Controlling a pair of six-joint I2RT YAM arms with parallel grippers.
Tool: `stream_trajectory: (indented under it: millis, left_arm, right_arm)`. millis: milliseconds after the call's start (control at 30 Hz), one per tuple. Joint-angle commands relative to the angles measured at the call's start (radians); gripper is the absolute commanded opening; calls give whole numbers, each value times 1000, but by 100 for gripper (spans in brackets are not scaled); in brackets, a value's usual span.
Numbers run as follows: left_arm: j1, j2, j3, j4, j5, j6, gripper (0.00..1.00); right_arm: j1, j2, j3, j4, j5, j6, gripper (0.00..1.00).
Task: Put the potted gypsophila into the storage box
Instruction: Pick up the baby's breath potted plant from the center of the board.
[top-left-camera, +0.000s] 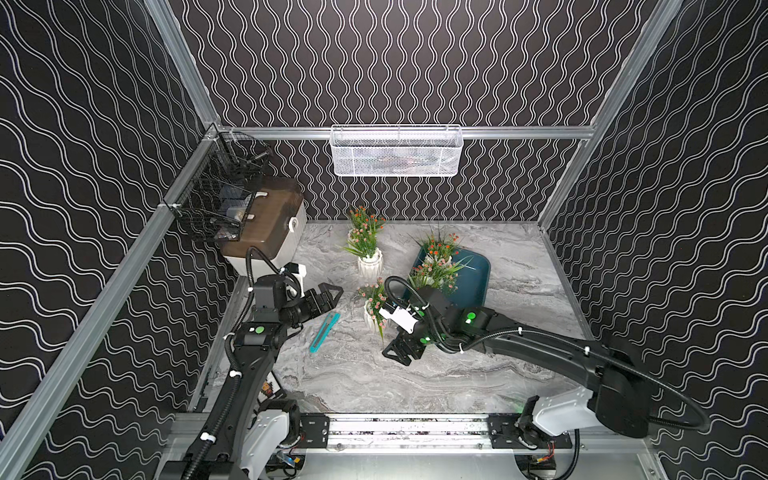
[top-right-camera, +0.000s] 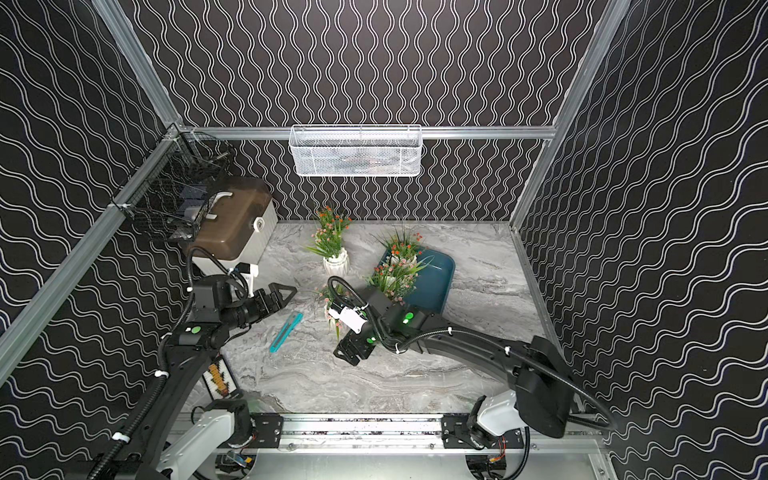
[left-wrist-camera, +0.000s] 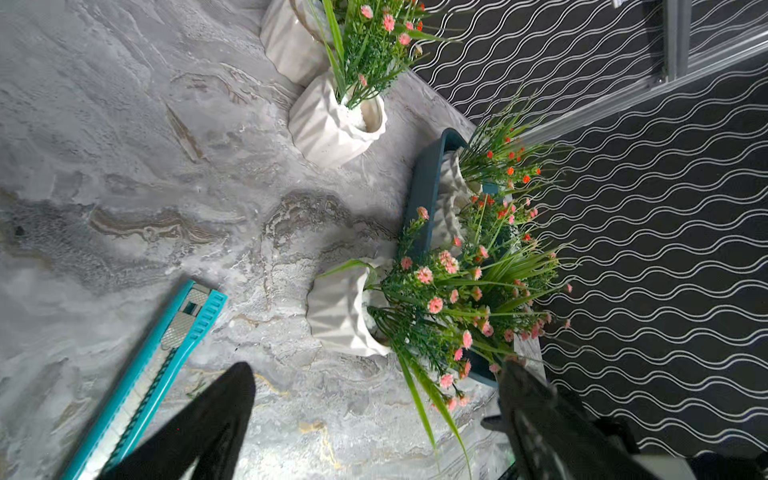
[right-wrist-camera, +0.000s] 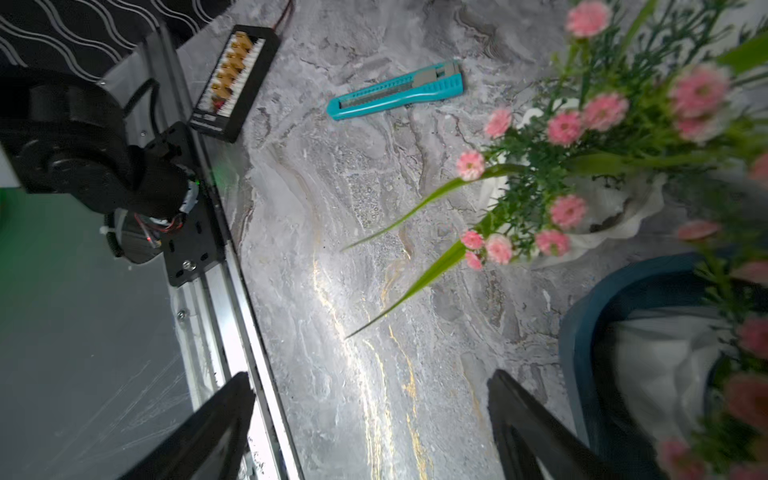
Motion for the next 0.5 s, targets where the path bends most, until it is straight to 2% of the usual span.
stream_trajectory:
  millis: [0, 200, 467]
  left_arm:
    - [2, 20, 16, -22, 51, 55, 95]
    - [2, 36, 34, -24, 94, 69, 96]
    - [2, 47, 71, -90, 96, 139, 97]
  right_arm:
    - [6, 42, 35, 15, 66, 70, 89]
    - [8, 106, 108, 35, 271, 180, 99]
    - [8, 242, 213, 24, 281, 192, 100]
